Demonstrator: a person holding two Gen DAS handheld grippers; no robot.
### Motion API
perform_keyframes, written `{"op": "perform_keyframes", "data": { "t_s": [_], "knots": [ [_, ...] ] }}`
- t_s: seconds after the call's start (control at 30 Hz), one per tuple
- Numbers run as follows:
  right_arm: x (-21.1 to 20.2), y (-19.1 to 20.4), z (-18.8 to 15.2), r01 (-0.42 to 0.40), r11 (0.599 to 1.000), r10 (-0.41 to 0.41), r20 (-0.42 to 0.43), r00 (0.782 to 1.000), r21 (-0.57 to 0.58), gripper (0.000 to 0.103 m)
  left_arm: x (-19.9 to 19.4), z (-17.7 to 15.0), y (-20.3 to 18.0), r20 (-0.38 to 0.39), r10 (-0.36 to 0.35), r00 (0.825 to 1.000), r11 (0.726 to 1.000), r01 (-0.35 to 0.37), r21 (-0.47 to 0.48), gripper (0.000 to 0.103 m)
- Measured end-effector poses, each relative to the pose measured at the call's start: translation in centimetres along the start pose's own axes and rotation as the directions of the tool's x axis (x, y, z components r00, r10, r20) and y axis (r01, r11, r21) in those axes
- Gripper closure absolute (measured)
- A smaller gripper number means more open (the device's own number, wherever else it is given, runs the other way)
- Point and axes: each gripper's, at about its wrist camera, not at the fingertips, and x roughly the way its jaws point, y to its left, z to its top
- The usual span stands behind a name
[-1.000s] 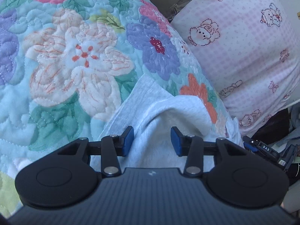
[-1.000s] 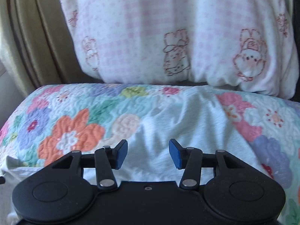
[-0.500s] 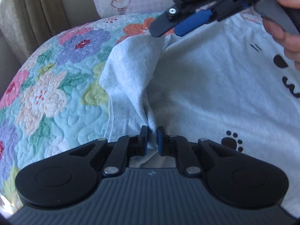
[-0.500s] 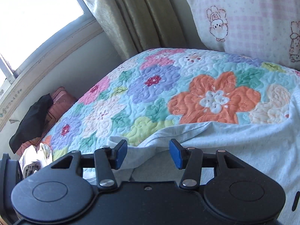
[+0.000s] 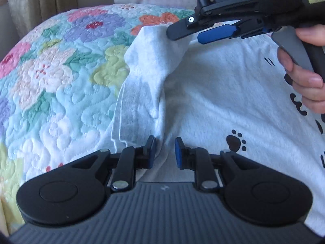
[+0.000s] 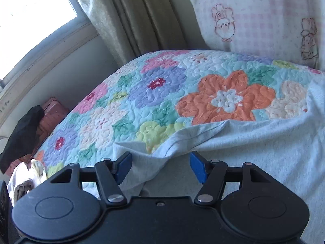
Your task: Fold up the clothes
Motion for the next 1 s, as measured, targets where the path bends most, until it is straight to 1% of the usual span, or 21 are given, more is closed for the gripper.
{"op": "perform_keyframes", "data": {
  "t_s": [0.07,0.1,0.13,0.17,0.2,0.23,0.27,0.37,0.47,0.53,0.6,0.63,0.67,0.73,0.87,0.93,1.0],
  "knots": [
    [1.1,1.9,0.1,-0.009,0.996,0.009,-0.008,1.000,-0.089,0.034,-0.3,0.0,1.0,0.006,-0.037,0.999,0.996,0.037,-0.075,0.084],
    [1.7,2.8,0.0,-0.006,0.990,0.004,-0.013,1.000,-0.140,0.034,-0.5,0.0,0.8,0.011,-0.039,0.999,0.995,0.039,-0.090,0.084],
    [2.5,3.5,-0.4,0.026,0.978,-0.030,-0.017,0.999,-0.209,0.035,-0.8,0.0,0.5,0.017,-0.032,0.999,0.995,0.033,-0.094,0.084],
    [3.1,3.6,-1.0,0.053,0.965,-0.059,-0.017,0.998,-0.258,0.047,-1.0,-0.1,0.0,0.023,-0.020,1.000,0.996,0.022,-0.092,0.084],
    [2.9,3.1,-1.6,0.065,0.963,-0.072,-0.016,0.997,-0.260,0.063,-1.4,-0.1,-0.3,0.030,-0.005,1.000,0.996,0.007,-0.085,0.084],
    [2.7,2.5,-2.3,0.078,0.962,-0.085,-0.016,0.996,-0.262,0.092,-1.8,0.0,-0.3,0.040,0.016,0.999,0.997,-0.013,-0.075,0.084],
    [2.6,2.0,-3.0,0.090,0.960,-0.098,-0.015,0.995,-0.264,0.095,-2.3,0.1,-0.2,0.052,0.039,0.998,0.997,-0.035,-0.067,0.084],
    [2.0,0.3,-5.0,0.124,0.956,-0.133,-0.015,0.991,-0.264,0.097,-3.6,0.5,0.5,0.101,0.101,0.990,0.994,-0.096,-0.048,0.084],
    [0.6,-2.7,-6.4,0.108,0.978,-0.114,-0.021,0.993,-0.178,0.097,-4.6,1.2,0.7,0.177,0.136,0.975,0.991,-0.136,-0.007,0.084],
    [0.1,-3.7,-7.0,0.096,0.983,-0.100,-0.024,0.995,-0.155,0.097,-4.9,1.9,0.3,0.217,0.130,0.967,0.990,-0.139,0.028,0.083],
    [-0.1,-4.1,-7.2,0.083,0.986,-0.087,-0.020,0.996,-0.143,0.097,-4.9,2.6,-0.5,0.243,0.100,0.965,0.990,-0.120,0.071,0.076],
    [0.0,-4.1,-7.2,0.079,0.987,-0.083,-0.021,0.996,-0.141,0.097,-4.6,2.9,-1.1,0.250,0.078,0.965,0.989,-0.107,0.103,0.070],
    [0.1,-4.1,-7.2,0.079,0.987,-0.083,-0.025,0.996,-0.143,0.097,-4.1,3.2,-1.6,0.248,0.067,0.966,0.986,-0.103,0.134,0.066],
    [0.3,-4.0,-7.1,0.079,0.986,-0.084,-0.031,0.996,-0.148,0.097,-2.6,3.6,-2.6,0.225,0.070,0.972,0.974,-0.115,0.194,0.060],
    [0.1,-4.2,-6.9,0.064,0.989,-0.068,-0.029,0.997,-0.130,0.097,0.4,4.1,-4.2,0.164,0.078,0.983,0.949,-0.123,0.291,0.056],
    [-0.2,-4.7,-6.7,0.044,0.996,-0.047,-0.040,0.998,-0.081,0.097,1.5,4.0,-4.8,0.138,0.084,0.987,0.938,-0.125,0.324,0.054],
    [-0.8,-5.2,-6.3,0.015,1.000,-0.016,-0.047,0.999,-0.011,0.096,2.0,3.8,-5.3,0.144,0.097,0.985,0.928,-0.141,0.345,0.053]
  ]
}}
